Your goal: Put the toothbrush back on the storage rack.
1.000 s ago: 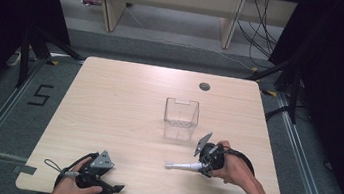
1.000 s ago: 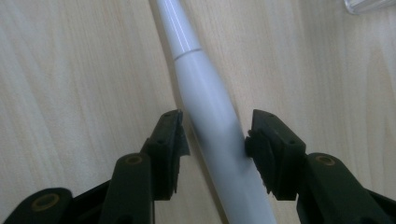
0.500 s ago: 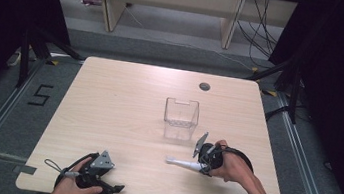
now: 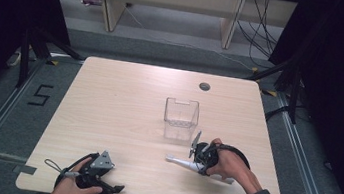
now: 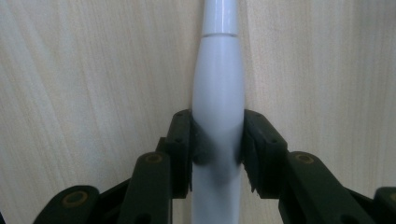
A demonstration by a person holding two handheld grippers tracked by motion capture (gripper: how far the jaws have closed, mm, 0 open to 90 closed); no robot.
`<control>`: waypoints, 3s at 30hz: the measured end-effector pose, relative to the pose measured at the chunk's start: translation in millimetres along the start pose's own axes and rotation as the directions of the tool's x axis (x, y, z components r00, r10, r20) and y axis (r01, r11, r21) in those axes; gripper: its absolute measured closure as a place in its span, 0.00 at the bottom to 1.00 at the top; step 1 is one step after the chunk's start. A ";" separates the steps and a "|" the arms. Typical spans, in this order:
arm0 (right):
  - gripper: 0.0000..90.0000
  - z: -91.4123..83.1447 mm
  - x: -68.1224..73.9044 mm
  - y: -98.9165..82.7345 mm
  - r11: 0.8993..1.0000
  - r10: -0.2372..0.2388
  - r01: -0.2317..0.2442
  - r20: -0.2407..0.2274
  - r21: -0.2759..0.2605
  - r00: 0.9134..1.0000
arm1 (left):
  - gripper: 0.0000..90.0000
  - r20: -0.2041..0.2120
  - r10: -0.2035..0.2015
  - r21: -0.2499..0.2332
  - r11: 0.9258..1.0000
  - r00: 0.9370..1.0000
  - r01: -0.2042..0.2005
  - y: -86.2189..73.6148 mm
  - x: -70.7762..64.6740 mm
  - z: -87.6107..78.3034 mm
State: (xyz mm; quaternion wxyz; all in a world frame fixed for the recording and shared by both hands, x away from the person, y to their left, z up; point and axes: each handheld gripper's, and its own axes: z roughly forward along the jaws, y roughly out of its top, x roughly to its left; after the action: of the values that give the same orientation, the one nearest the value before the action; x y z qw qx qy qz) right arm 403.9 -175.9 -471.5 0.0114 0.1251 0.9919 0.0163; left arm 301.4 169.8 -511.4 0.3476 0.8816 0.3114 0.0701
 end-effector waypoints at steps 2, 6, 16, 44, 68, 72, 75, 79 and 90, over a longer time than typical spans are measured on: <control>0.73 1.9 -2.1 0.9 1.000 -0.028 0.028 0.010 0.009 1.000 | 0.17 -0.001 -0.001 -0.001 1.000 1.000 0.001 0.0 0.0 0.0; 0.73 2.3 -2.7 2.5 0.999 -0.021 0.021 0.003 0.025 1.000 | 0.17 -0.001 -0.001 0.000 1.000 1.000 0.001 0.0 -0.1 0.1; 0.73 1.9 -0.7 2.3 0.999 -0.037 0.037 -0.012 0.006 0.999 | 0.17 -0.001 -0.005 -0.002 1.000 1.000 0.005 -0.2 0.2 -0.1; 0.74 -42.5 3.5 -43.7 0.898 0.207 -0.152 0.091 -0.413 0.974 | 0.17 -0.002 -0.009 -0.009 1.000 1.000 0.009 0.3 0.2 -0.9; 0.74 -62.5 -4.4 -55.4 0.733 0.316 -0.217 0.040 -0.645 0.948 | 0.17 -0.001 -0.023 -0.023 0.999 1.000 0.023 0.0 -0.1 -0.3; 0.74 -69.3 -8.1 -55.4 0.699 0.337 -0.230 0.028 -0.678 0.941 | 0.17 -0.013 -0.013 -0.008 1.000 1.000 0.013 0.0 2.0 -1.6; 0.74 -74.6 -11.3 -54.8 0.669 0.339 -0.222 0.025 -0.709 0.941 | 0.17 -0.003 -0.014 -0.009 1.000 1.000 0.014 0.4 2.0 -1.8; 0.74 -80.6 -14.2 -53.5 0.650 0.334 -0.211 0.024 -0.730 0.942 | 0.17 -0.011 -0.015 -0.010 1.000 1.000 0.015 0.1 1.7 -1.7; 0.74 -89.1 -23.4 -50.0 0.593 0.366 -0.232 0.002 -0.771 0.931 | 0.17 -0.007 -0.023 -0.014 1.000 1.000 0.023 0.3 1.7 -1.4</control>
State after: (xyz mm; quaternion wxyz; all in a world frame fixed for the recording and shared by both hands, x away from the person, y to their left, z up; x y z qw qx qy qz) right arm 411.8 -232.7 -383.7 0.1393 0.2747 0.8530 0.4214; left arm 302.4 171.5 -510.3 0.3534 0.8753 0.3222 0.0717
